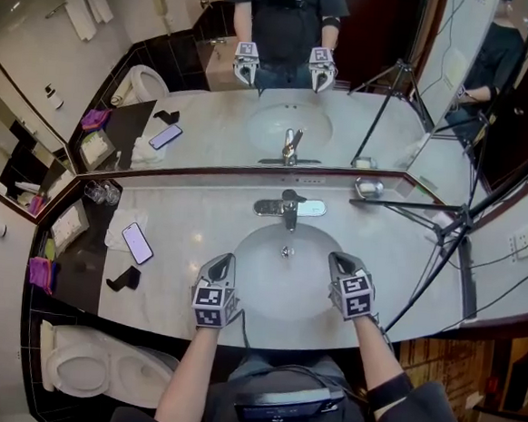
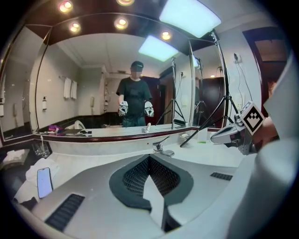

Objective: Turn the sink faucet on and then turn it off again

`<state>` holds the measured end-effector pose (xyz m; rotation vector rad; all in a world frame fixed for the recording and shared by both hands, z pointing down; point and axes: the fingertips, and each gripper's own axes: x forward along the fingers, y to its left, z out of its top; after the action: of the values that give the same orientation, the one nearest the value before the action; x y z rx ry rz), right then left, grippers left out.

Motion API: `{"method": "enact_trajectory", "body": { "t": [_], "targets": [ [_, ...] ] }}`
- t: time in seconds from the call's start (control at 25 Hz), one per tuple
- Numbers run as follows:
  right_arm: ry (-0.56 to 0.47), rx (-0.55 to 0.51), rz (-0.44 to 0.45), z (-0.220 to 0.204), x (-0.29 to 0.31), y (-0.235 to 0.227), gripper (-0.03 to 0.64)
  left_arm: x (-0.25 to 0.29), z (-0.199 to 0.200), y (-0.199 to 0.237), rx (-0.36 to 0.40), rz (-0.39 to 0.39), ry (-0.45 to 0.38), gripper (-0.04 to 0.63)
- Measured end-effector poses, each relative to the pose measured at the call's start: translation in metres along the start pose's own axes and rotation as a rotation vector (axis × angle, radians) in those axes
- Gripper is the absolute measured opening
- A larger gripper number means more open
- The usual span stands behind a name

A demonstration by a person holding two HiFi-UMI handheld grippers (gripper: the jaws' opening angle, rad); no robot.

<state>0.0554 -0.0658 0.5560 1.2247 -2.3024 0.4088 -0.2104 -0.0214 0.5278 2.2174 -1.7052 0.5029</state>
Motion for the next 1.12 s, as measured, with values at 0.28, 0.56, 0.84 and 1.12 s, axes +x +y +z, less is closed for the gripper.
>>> {"method": "enact_trajectory", "body": {
  "t": [0.28, 0.56, 0.84, 1.12],
  "targets": [
    [-0.006, -0.007, -0.002, -0.005, 0.000, 0.003, 0.022, -0.024, -0.011, 0.007, -0.043, 0.017, -0.006, 0.002],
    [0.001, -0.010, 0.005, -0.008, -0.003, 0.004, 0.021, -0.026, -0.023, 0.005, 0.001, 0.034, 0.007, 0.002],
    [0.009, -0.007, 0.015, -0.006, -0.001, 0.007, 0.022, -0.014, -0.019, -0.004, 0.030, 0.032, 0.003, 0.003],
    [0.016, -0.003, 0.013, -0.007, 0.008, 0.002, 0.021, 0.015, -0.007, -0.029, 0.101, -0.044, 0.018, 0.045]
  ]
}}
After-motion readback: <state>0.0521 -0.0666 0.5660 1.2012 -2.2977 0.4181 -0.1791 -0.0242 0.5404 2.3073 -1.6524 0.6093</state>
